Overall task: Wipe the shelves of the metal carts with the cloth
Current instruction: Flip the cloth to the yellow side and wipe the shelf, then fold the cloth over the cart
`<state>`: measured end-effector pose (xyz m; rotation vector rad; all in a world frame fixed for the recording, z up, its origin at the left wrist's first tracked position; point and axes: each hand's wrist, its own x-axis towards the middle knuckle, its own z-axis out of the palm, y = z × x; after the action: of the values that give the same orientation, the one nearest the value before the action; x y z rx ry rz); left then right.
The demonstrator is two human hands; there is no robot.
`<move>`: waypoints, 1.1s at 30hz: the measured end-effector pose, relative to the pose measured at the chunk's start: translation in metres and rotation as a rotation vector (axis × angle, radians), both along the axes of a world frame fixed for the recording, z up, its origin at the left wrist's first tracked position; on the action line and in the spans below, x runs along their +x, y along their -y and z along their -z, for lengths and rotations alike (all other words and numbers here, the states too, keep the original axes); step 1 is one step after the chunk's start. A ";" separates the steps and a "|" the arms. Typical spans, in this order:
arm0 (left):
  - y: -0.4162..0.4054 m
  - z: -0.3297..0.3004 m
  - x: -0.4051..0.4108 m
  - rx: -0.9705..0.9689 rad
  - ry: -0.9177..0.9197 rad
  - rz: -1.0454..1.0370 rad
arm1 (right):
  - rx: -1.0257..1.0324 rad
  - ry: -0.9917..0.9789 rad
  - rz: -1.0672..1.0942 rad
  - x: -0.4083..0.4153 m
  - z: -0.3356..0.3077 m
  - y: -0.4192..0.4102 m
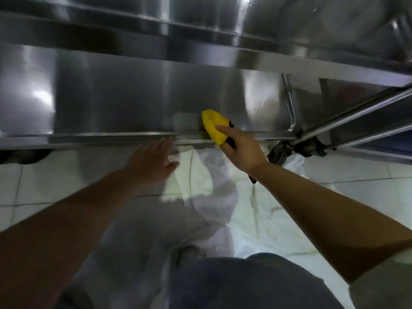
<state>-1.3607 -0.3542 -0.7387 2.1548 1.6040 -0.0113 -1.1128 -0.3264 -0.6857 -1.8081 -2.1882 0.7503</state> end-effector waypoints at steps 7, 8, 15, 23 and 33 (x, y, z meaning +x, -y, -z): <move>0.065 -0.150 -0.011 -0.129 0.252 -0.145 | -0.264 -0.163 0.017 -0.046 -0.140 0.073; 0.071 -0.178 -0.016 -0.126 0.281 -0.163 | -0.286 -0.185 0.014 -0.052 -0.167 0.081; 0.106 -0.400 -0.062 -0.152 0.327 -0.191 | -0.373 -0.275 -0.008 -0.087 -0.395 0.112; 0.086 -0.671 -0.072 -0.021 0.568 -0.271 | -0.190 -0.488 0.070 -0.115 -0.645 0.090; 0.035 -0.864 -0.011 -0.040 0.973 -0.228 | -0.210 -0.927 0.118 -0.106 -0.851 0.062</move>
<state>-1.3712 -0.3887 0.1256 1.5085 1.1943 0.9114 -1.2187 -0.3886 0.1652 -1.2361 -1.4126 1.4535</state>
